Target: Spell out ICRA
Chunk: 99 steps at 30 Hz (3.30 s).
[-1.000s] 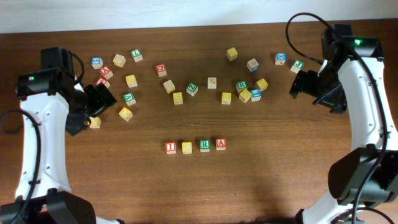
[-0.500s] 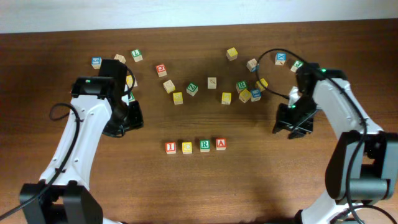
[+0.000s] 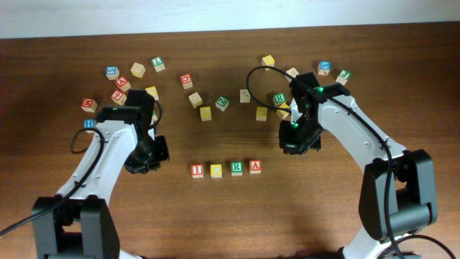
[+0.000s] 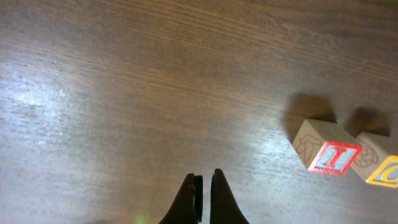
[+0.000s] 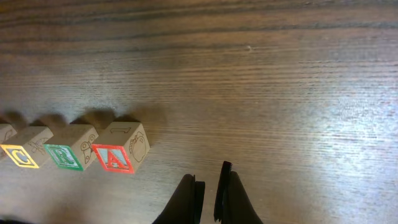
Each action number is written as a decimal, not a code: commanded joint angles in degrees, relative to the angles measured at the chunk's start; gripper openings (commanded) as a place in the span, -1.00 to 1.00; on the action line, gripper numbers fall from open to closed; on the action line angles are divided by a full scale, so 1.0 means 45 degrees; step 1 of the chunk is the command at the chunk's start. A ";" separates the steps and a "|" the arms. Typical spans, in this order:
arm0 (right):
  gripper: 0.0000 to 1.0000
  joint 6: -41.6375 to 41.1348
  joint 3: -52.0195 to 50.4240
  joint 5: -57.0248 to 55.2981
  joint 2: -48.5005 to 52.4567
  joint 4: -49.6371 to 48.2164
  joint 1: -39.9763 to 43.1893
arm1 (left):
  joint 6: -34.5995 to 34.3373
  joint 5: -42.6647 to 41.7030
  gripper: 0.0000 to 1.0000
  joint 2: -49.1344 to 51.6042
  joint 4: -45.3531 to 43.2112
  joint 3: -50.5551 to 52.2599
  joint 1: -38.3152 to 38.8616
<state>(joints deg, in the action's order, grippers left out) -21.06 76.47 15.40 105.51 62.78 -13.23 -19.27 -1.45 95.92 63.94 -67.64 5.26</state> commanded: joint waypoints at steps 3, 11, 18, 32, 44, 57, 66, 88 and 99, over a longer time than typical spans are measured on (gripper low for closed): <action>-0.91 -0.0189 -0.0544 0.0087 -0.0029 0.0126 -0.0083 | -0.0175 -0.0481 -1.00 0.0117 -0.0345 0.0578 0.0029; -0.92 -0.0248 -0.1292 -0.0053 -0.0029 -0.0971 -0.0617 | -0.0185 -0.1413 -1.00 0.0379 -0.2074 0.1948 0.0738; -0.92 -0.1098 -0.1292 -0.1433 -0.0024 -0.1491 -0.1404 | -0.0466 -0.1399 -1.00 0.1321 -0.2885 0.1977 0.1311; -0.92 -0.1535 -0.1331 -0.1569 0.0000 -0.1739 -0.1569 | -0.0073 -0.1923 -1.00 0.1904 -0.3536 0.1977 0.1583; -0.91 -0.1535 -0.1375 -0.1569 0.0010 -0.1928 -0.1569 | -0.0073 -0.1923 -1.00 0.1904 -0.3541 0.1977 0.1583; -0.92 -0.1535 -0.1379 -0.1559 0.0024 -0.1919 -0.1569 | -0.0073 -0.1948 -1.00 0.1904 -0.3351 0.1977 0.1588; -0.92 -0.1535 -0.1379 -0.1069 0.0782 -0.2176 -0.1569 | -0.0087 -0.1919 -1.00 0.1909 -0.3657 0.1977 0.2584; -0.92 -0.2108 -0.1637 -0.0500 0.1093 -0.3157 -0.2686 | -0.0083 -0.0724 -1.00 0.1914 -0.3823 0.1972 0.2263; -0.91 -0.2438 -0.1875 -0.0335 0.1292 -0.3910 -0.3167 | -0.0078 -0.1851 -1.00 0.1914 -0.4857 0.1972 0.2589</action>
<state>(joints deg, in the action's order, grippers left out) -30.68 68.55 12.40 109.95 45.89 -26.72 -20.51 -8.64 103.83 42.59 -59.29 16.32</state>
